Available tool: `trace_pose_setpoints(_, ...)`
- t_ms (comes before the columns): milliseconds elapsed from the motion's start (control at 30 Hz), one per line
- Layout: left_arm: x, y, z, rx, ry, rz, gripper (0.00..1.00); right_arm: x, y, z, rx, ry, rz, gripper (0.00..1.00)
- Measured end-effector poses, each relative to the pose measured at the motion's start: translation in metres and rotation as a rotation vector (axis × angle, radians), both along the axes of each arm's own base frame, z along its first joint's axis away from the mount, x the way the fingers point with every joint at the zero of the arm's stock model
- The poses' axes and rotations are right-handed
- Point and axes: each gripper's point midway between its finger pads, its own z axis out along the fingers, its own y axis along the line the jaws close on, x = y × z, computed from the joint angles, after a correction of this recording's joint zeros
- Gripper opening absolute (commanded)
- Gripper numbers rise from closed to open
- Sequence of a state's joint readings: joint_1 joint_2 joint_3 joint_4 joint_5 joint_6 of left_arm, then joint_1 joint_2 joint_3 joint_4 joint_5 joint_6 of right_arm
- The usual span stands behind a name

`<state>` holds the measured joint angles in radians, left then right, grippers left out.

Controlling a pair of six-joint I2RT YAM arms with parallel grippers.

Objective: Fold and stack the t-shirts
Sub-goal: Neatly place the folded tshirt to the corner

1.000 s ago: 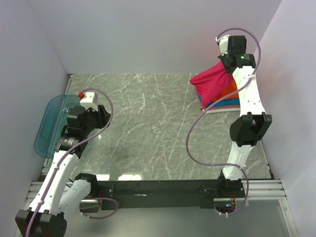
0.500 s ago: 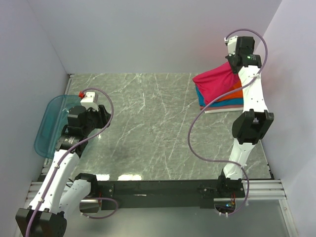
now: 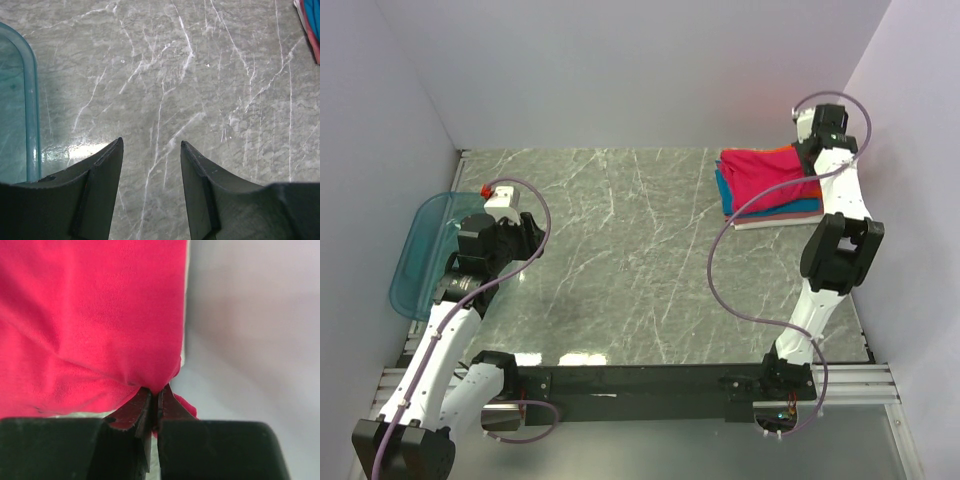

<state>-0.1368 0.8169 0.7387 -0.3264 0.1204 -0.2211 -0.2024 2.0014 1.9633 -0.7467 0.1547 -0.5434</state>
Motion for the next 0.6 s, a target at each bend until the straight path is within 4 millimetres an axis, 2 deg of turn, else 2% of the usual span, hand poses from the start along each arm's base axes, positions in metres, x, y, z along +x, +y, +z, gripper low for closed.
trace_pose_setpoints(133, 0.0, -0.001, -0.001, -0.002, 0.005, -0.006, 0.55, -0.017, -0.014, -0.044, 0.015, 0.079, -0.03, 0.25)
trace_pose_setpoints(167, 0.0, -0.001, -0.002, -0.002, 0.007, -0.007, 0.55, -0.023, -0.018, -0.052, 0.018, 0.1, -0.037, 0.36)
trace_pose_setpoints(233, 0.0, -0.002, -0.002, -0.004, 0.009, -0.012, 0.55, -0.031, -0.024, -0.066, 0.022, 0.128, -0.052, 0.45)
trace_pose_setpoints(300, 0.0, -0.003, -0.003, -0.004, 0.011, -0.014, 0.55, -0.038, -0.031, -0.074, 0.027, 0.147, -0.066, 0.59)
trace_pose_setpoints(367, 0.001, -0.003, -0.003, -0.004, 0.014, -0.013, 0.55, -0.042, -0.034, -0.078, 0.034, 0.154, -0.069, 0.64)
trace_pose_setpoints(467, 0.001, -0.003, -0.004, -0.004, 0.014, -0.014, 0.55, -0.042, -0.036, -0.074, 0.051, 0.138, -0.072, 0.66)
trace_pose_setpoints(600, 0.001, -0.003, -0.004, -0.004, 0.014, -0.014, 0.55, -0.036, -0.023, -0.059, 0.115, 0.093, -0.041, 0.68)
